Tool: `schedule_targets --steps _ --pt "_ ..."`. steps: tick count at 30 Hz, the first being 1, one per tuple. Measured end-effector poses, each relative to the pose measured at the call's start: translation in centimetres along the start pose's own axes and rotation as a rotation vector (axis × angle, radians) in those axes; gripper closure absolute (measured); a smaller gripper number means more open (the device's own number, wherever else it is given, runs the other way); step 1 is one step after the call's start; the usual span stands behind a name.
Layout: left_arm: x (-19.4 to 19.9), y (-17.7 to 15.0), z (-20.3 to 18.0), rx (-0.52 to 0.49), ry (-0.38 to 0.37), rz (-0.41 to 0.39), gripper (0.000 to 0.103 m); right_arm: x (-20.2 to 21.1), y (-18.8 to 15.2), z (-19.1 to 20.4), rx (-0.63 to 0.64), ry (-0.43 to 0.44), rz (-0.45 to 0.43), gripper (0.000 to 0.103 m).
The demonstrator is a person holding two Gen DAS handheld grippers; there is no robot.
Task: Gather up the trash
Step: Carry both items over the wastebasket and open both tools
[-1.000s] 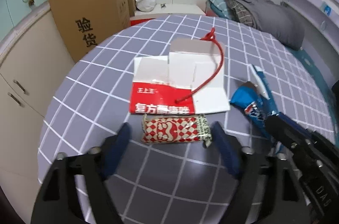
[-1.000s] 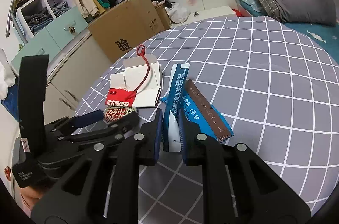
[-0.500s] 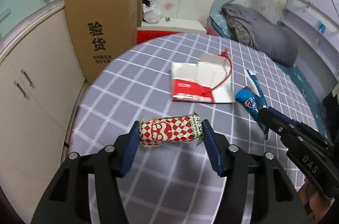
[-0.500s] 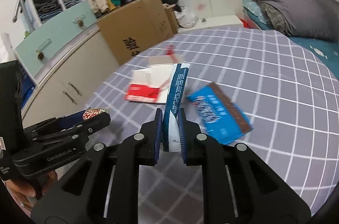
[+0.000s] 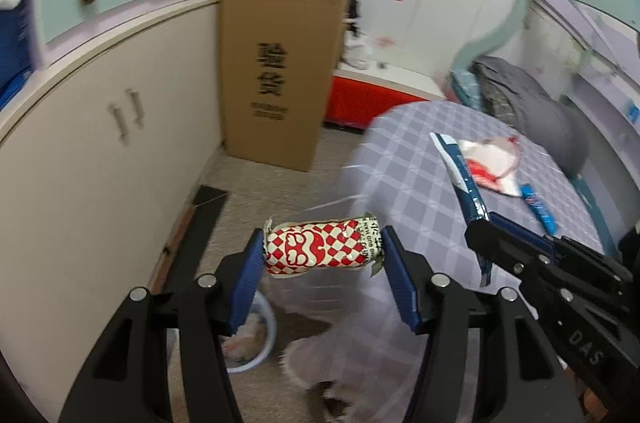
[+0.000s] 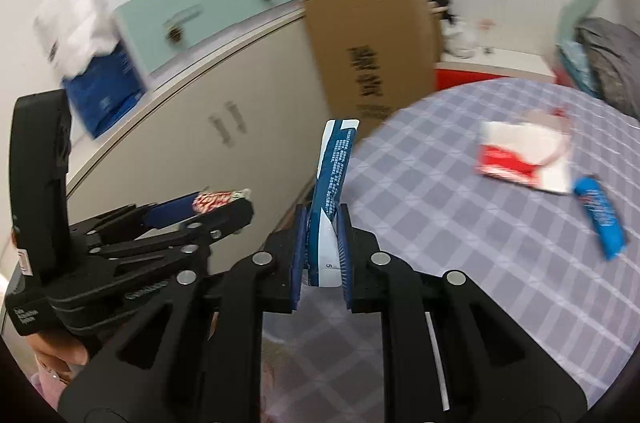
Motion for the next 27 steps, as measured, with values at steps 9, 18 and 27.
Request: schedule_targets --steps 9,18,27 --pt "-0.7 -5.1 11.0 0.142 0.1 0.063 0.046 -7.1 -3.4 8.7 0.108 0.073 0.119 0.087" --pt "-4.3 -9.1 17.6 0.226 0.2 0.144 0.046 -15.4 -7.0 10.8 0.122 0.067 0.231 0.085" --pt "-7.6 -11.5 19.8 0.257 0.215 0.215 0.046 -18.8 -8.3 8.5 0.074 0.005 0.261 0.043"
Point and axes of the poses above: each gripper's, at about its wrist camera, not at the fingertips, and x roughly against the way its jaws point, z to its left, y to its top, the point moved 3 cm from there along -x, roughly the way its jaws point, and after that the axes turned 6 degrees about -x, right-handed, at the moved point
